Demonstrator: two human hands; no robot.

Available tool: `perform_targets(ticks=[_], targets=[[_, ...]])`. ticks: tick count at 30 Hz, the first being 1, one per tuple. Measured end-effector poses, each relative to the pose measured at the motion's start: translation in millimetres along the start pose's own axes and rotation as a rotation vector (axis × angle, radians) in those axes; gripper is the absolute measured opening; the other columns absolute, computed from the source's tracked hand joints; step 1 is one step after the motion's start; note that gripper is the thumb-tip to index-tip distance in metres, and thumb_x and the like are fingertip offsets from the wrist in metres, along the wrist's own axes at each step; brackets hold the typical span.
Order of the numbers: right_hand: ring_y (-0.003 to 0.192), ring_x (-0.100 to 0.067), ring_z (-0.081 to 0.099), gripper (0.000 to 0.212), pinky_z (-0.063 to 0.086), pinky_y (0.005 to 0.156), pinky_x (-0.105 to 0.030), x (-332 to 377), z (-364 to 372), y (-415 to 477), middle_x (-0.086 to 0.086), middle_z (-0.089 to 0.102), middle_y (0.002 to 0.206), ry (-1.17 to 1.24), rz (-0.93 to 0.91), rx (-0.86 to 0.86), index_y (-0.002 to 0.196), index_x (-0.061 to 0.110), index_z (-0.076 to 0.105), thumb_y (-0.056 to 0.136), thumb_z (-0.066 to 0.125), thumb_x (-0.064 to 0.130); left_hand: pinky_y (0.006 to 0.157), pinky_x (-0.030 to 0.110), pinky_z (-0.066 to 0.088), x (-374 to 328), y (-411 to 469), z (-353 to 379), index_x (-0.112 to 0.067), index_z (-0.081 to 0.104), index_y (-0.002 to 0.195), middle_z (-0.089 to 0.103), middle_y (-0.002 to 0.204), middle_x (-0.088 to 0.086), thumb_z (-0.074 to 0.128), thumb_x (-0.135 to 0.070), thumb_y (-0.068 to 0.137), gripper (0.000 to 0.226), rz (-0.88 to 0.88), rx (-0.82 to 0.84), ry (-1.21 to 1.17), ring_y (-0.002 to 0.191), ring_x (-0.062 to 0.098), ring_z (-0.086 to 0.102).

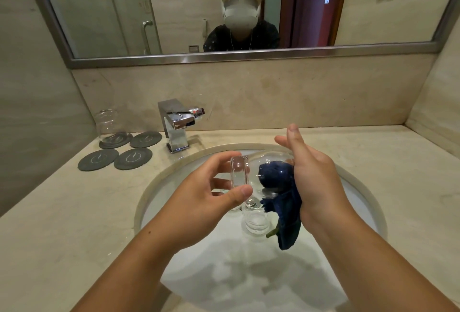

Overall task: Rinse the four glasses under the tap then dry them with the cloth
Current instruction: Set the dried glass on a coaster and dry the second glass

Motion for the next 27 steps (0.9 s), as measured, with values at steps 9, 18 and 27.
perform_targets(ticks=[9, 18, 27], targets=[[0.124, -0.034, 0.067, 0.036, 0.053, 0.107, -0.062, 4.4, -26.2, 7.3, -0.002, 0.074, 0.125, 0.153, -0.005, -0.142, 0.095, 0.044, 0.083, 0.086, 0.066, 0.074, 0.082, 0.026, 0.057, 3.8, 2.6, -26.3, -0.045, 0.061, 0.132, 0.074, 0.118, -0.018, 0.078, -0.054, 0.087, 0.049, -0.032, -0.143, -0.033, 0.094, 0.005, 0.072], [0.072, -0.029, 0.054, 0.033, 0.06, 0.086, -0.059, 9.0, 13.8, -11.9, -0.005, 0.048, 0.072, -0.015, -0.049, 0.07, 0.094, 0.04, 0.083, 0.097, 0.062, 0.065, 0.093, 0.035, 0.057, 18.5, 0.6, -64.7, -0.052, 0.056, 0.141, 0.072, 0.124, -0.007, 0.076, -0.068, 0.066, 0.08, -0.093, -0.369, -0.029, 0.109, 0.013, 0.071], [0.051, -0.014, 0.046, 0.046, 0.046, 0.069, -0.032, -1.3, 72.8, -48.7, 0.003, 0.046, 0.054, -0.233, -0.101, 0.451, 0.091, 0.045, 0.081, 0.078, 0.054, 0.079, 0.087, 0.035, 0.059, 17.1, -15.3, -146.6, -0.037, 0.061, 0.112, 0.076, 0.111, -0.001, 0.084, -0.05, 0.079, 0.043, -0.172, -0.659, -0.044, 0.1, 0.012, 0.074]])
Point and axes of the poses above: each hand's wrist, its own y-axis towards the middle knuckle, its own z-axis out of the palm, x = y × z, the point moved 10 cm from there along y, towards the middle knuckle
